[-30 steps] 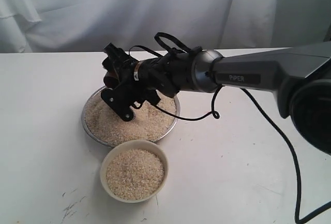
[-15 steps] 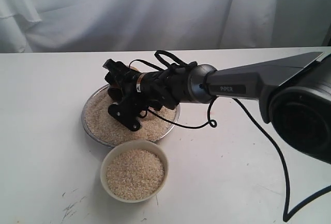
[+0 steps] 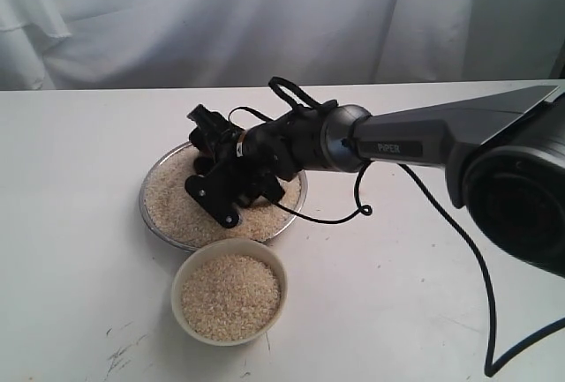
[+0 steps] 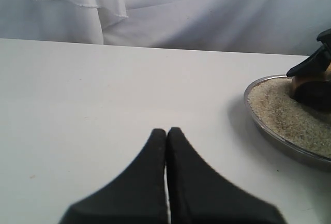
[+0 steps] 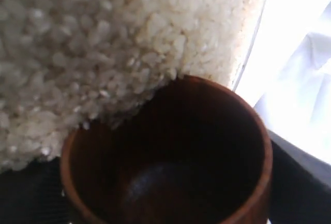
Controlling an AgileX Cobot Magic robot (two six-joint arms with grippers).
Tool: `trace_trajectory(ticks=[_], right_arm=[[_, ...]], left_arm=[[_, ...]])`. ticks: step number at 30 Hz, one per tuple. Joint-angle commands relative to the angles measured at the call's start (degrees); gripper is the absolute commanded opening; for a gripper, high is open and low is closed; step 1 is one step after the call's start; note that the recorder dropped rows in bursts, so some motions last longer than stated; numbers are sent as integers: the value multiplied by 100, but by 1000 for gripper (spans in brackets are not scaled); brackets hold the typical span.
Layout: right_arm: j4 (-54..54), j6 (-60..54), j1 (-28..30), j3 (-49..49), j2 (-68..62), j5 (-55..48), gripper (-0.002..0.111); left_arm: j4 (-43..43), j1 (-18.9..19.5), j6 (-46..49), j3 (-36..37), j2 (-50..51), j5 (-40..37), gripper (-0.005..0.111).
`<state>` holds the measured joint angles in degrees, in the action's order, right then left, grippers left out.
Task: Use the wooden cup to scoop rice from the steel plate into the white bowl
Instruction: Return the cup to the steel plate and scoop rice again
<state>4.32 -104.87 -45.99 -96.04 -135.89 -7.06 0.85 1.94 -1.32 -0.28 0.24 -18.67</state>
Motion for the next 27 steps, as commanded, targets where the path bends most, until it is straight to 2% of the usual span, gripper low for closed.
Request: trace_trajectory(ticks=[1,13,21,27], right_arm=[[-811,-398,-58,19,-18,-617,0],[-3142,-1520,-89,8,7,-1468,0],[-4055,-1505,-68,8,7,-1931,0],[-4141,-877,-6,8,7,-1892,0]], left_arm=[[9,11,-3,28,-24,40,0],[9,11,-3,28,-24,40,0],[9,11,-3,28,-24,40,0],[9,11,-3,28,-24,40,0]])
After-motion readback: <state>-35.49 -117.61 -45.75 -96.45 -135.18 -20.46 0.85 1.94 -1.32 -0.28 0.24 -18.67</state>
